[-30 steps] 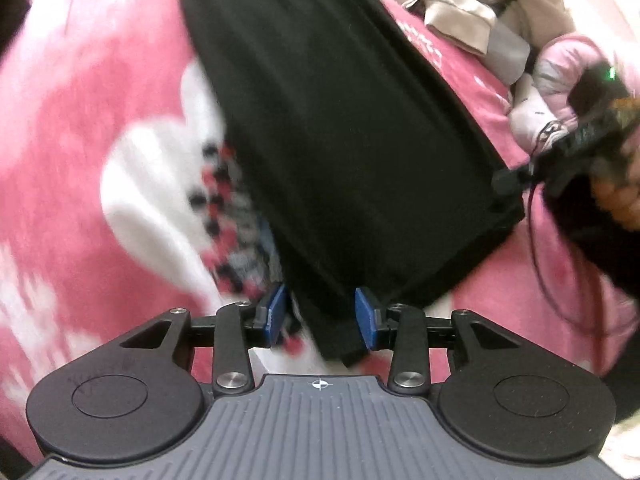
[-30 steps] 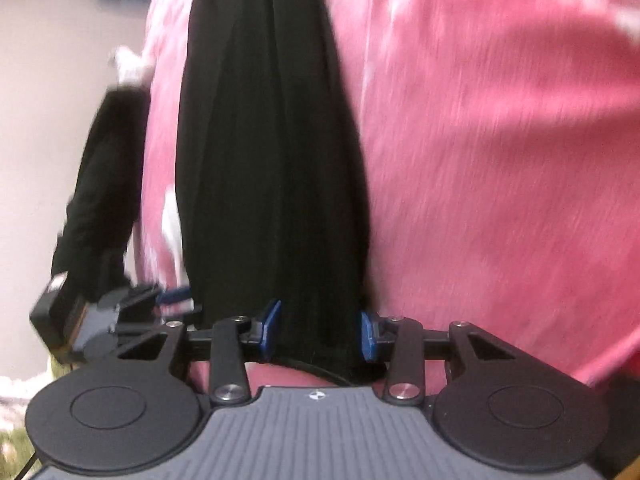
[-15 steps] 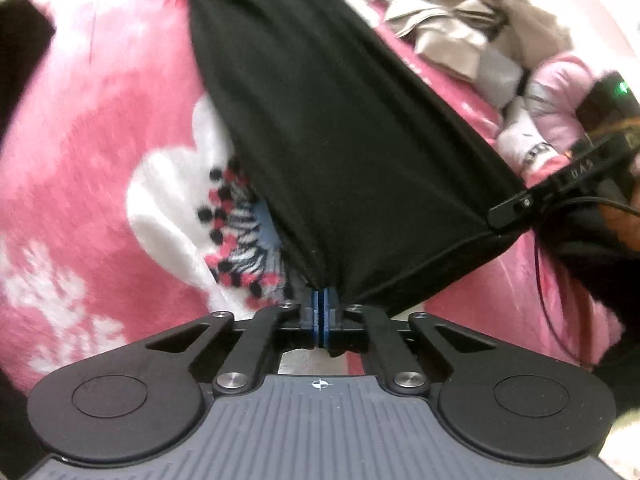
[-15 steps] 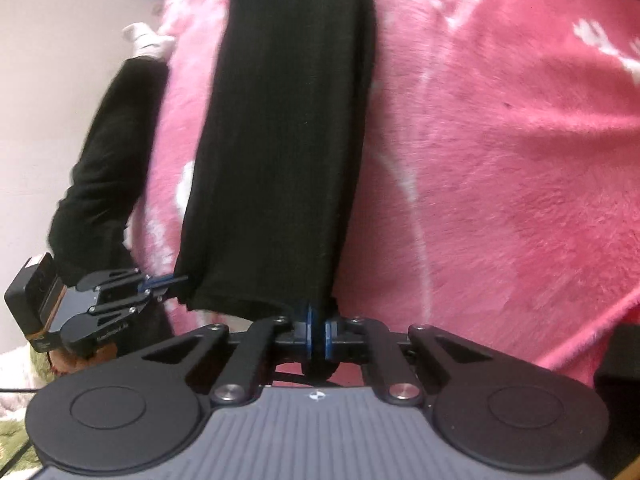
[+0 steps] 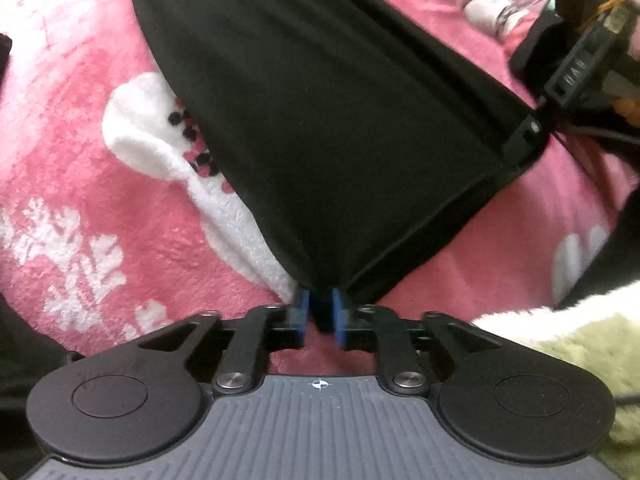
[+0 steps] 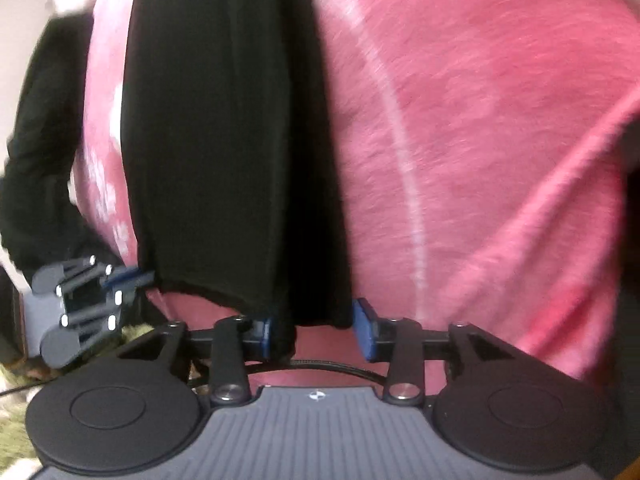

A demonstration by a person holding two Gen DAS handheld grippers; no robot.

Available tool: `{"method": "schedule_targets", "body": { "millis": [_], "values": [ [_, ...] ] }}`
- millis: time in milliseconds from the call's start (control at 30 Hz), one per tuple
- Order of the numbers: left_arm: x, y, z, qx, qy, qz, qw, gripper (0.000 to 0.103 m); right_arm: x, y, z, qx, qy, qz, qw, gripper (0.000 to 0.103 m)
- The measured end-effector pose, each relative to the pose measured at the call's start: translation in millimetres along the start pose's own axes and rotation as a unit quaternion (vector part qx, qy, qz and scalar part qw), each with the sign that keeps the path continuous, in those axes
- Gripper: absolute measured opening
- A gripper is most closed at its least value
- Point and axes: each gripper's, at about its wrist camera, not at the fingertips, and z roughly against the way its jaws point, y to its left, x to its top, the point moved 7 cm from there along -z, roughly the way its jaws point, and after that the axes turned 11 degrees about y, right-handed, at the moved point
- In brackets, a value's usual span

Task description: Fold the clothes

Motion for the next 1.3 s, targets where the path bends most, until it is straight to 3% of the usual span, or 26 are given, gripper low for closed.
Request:
{"method": "schedule_targets", "body": {
  "millis": [67,167,267,400,633,733,800,1000,1067,1133,1300],
  "values": [
    [7,9,15,-0.011,-0.015,0.009,0.9998,0.025,-4,-2,29,-0.016,-0.03,-0.001,0.999,0.044],
    [25,27,39,-0.027,-0.041,0.029,0.9984,0.027,3,5,93,-0.069,-0.11,0.032,0.991,0.046],
    [45,45,62,-0.04,-0.07,0.049,0.9955,0.028,34,24,154,-0.085,-0.217,0.065,0.97,0.046],
    [120,77,81,-0.007,-0.136,0.074,0.9878,0.03,105,58,189,-0.08,-0.311,0.113,0.94,0.046],
    [248,143,88,-0.012,-0.162,0.105,0.981,0.031,238,92,166,-0.122,-0.354,0.18,0.91,0.043],
    [289,177,89,0.028,-0.222,0.113,0.9682,0.033,286,99,154,-0.142,-0.361,0.207,0.898,0.042],
    [307,196,74,0.052,-0.222,0.103,0.9682,0.033,314,105,146,-0.151,-0.363,0.221,0.893,0.038],
    [317,225,38,0.014,-0.232,0.11,0.9664,0.033,367,105,128,-0.153,-0.358,0.23,0.892,0.026],
    [322,228,32,0.0,-0.221,0.106,0.9695,0.033,378,98,122,-0.154,-0.351,0.227,0.895,0.02],
    [325,226,30,-0.005,-0.219,0.096,0.971,0.033,382,93,119,-0.137,-0.35,0.227,0.899,0.004],
    [327,225,34,-0.029,-0.219,0.077,0.9723,0.033,365,84,149,-0.093,-0.413,0.206,0.882,0.003]
  ]
}}
